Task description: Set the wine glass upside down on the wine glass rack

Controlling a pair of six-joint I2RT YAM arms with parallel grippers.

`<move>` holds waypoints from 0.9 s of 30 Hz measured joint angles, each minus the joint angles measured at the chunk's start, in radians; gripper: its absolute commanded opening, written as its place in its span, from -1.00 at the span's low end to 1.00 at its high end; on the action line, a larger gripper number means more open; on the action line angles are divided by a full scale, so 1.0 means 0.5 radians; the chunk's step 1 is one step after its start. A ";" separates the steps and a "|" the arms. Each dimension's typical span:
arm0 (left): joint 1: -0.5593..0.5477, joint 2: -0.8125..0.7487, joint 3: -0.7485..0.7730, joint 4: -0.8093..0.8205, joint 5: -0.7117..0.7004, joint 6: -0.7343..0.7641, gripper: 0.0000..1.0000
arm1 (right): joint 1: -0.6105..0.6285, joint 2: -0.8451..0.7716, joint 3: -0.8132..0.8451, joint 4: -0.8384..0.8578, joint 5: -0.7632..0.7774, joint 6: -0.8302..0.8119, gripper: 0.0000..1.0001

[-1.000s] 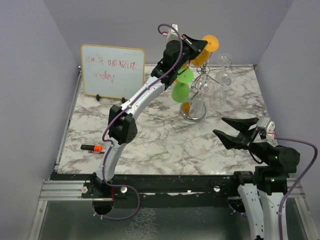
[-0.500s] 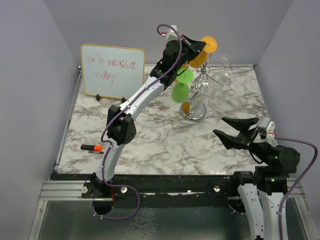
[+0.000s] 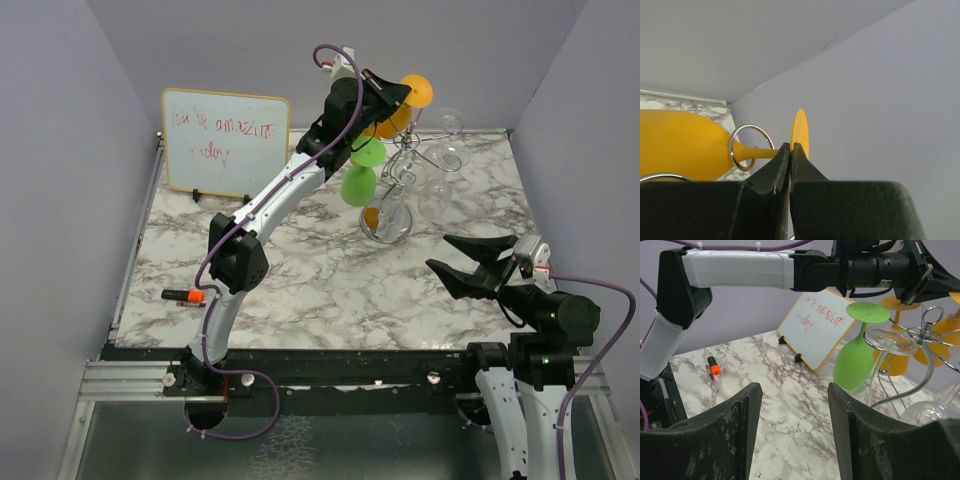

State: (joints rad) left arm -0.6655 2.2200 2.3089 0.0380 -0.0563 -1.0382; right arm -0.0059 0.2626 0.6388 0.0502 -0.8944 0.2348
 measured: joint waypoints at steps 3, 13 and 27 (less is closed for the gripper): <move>-0.001 -0.018 -0.002 -0.047 -0.003 0.011 -0.95 | 0.000 -0.001 0.000 0.001 0.000 0.000 0.21; -0.003 -0.049 -0.031 -0.127 -0.059 0.067 -0.74 | 0.000 -0.004 0.000 0.001 0.000 0.002 0.21; 0.000 -0.118 -0.018 -0.352 -0.076 0.204 -0.49 | 0.000 -0.004 0.000 0.002 0.001 0.017 0.21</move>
State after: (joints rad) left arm -0.6655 2.1609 2.2997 -0.1379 -0.0944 -0.9363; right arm -0.0059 0.2607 0.6388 0.0509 -0.8940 0.2432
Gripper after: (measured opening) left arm 0.224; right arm 0.606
